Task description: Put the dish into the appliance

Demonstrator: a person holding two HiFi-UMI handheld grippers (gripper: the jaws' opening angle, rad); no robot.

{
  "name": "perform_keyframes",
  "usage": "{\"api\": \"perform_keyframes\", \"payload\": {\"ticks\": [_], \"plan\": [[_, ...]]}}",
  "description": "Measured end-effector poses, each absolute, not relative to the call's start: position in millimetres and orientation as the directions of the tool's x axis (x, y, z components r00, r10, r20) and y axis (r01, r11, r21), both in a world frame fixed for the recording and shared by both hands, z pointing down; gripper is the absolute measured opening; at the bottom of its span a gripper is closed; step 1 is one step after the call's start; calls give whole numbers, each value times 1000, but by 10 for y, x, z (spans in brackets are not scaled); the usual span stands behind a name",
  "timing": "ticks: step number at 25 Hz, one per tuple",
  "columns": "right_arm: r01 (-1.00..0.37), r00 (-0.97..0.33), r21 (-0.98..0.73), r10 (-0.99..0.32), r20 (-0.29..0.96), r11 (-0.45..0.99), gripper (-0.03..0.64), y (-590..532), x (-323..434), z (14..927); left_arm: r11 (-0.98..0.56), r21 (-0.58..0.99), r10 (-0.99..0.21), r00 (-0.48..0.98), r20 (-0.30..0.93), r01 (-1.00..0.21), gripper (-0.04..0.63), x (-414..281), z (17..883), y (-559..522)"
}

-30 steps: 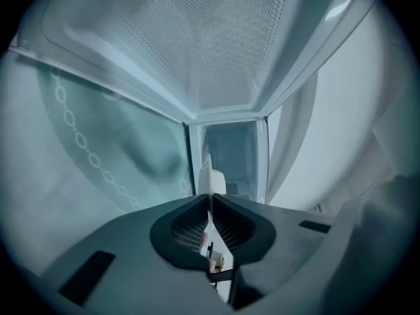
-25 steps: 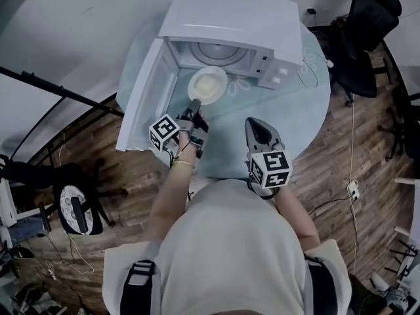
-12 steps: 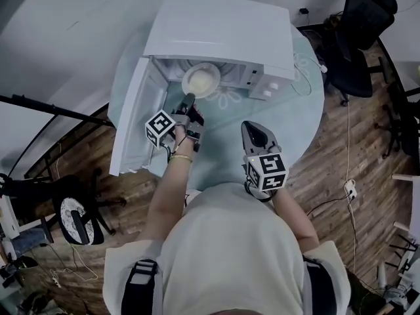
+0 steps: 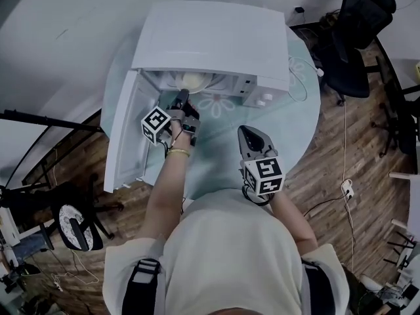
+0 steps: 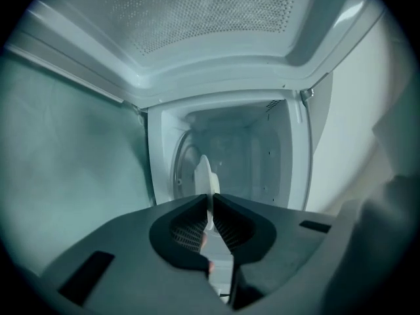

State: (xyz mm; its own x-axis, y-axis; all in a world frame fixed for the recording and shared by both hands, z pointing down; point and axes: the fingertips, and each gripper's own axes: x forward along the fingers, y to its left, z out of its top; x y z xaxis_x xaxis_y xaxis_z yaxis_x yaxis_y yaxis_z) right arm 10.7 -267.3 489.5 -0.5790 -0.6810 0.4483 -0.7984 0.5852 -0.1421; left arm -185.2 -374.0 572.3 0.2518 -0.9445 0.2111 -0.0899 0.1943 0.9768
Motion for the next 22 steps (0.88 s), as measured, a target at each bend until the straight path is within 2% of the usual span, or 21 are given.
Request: {"api": "perform_keyframes", "payload": {"ticks": [22], "plan": [[-818, -553, -157, -680, 482, 553, 5, -2922, 228, 5069, 288, 949, -914, 259, 312, -126, 25, -1771, 6072, -4373]]}}
